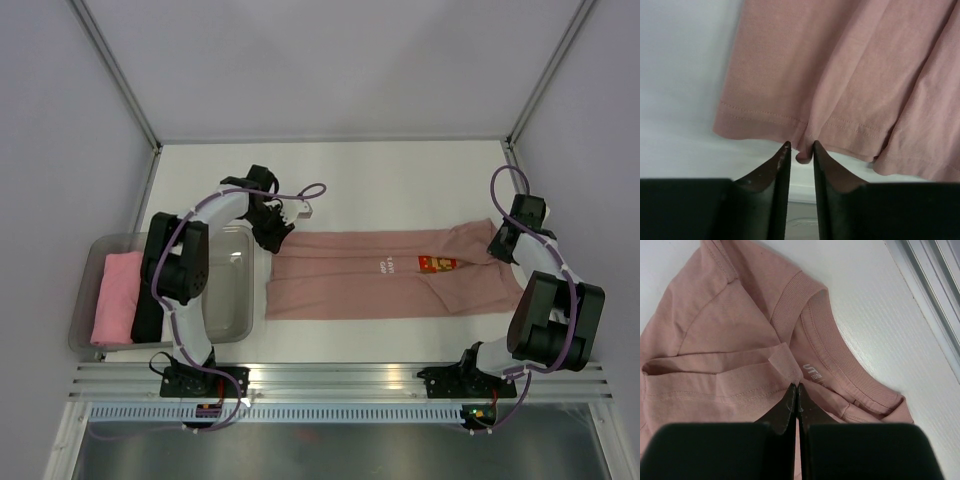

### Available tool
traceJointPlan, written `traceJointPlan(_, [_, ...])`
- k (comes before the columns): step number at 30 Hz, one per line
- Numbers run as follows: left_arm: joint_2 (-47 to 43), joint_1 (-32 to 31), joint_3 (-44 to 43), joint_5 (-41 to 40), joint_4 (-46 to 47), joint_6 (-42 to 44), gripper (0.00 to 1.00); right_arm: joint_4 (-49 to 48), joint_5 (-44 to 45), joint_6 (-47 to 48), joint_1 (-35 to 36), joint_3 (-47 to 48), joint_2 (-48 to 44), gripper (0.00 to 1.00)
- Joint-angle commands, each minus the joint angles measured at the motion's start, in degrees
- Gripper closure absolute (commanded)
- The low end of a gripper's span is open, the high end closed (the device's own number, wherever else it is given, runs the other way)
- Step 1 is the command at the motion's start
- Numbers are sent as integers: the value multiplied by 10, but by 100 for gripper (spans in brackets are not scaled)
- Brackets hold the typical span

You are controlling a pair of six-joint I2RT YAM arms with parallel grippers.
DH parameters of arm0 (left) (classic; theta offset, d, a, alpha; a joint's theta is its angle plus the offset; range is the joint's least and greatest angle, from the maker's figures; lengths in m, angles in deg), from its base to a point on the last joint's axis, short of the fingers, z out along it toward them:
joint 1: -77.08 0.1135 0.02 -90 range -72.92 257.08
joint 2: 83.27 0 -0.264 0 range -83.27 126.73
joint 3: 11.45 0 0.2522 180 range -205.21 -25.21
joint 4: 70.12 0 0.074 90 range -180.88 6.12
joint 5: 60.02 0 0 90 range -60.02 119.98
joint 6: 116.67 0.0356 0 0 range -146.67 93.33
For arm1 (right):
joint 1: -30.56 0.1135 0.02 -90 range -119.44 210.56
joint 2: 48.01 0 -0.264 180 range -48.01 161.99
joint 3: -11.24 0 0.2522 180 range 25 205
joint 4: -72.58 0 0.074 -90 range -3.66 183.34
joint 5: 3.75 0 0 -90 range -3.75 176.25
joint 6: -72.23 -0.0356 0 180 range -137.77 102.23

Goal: Roll the t-shirts
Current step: Fold the tshirt

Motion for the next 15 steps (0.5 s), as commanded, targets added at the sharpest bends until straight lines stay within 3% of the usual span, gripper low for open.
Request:
traceJointPlan(1, [-49,0,-1,2,-2,65,68,-22,-3,-13,-4,-5,1,100])
traceJointPlan(3, [-63,0,-11,20,-36,89,63,-19,-3,-13,-4,-3,4,98])
traceJointPlan(5, [-67,-3,-27,35,-60,114,63,-11,6,-15,-4,4,7,85])
traceJointPlan(6, [-65,-4,-31,36,-73,118,63,-1,11,-19,-5,9,8,73])
traceJointPlan(7, [-64,-7,-36,36,-77,118,63,8,16,-21,-4,13,8,53])
traceJointPlan(8, [-62,-9,-43,35,-79,116,63,21,33,-24,-4,23,6,49])
traceJointPlan(12, [-43,-19,-72,30,-66,58,63,22,62,-34,-4,38,-60,44])
traceJointPlan(15, [-12,-29,-93,4,-33,-33,64,15,84,-31,5,54,-110,44])
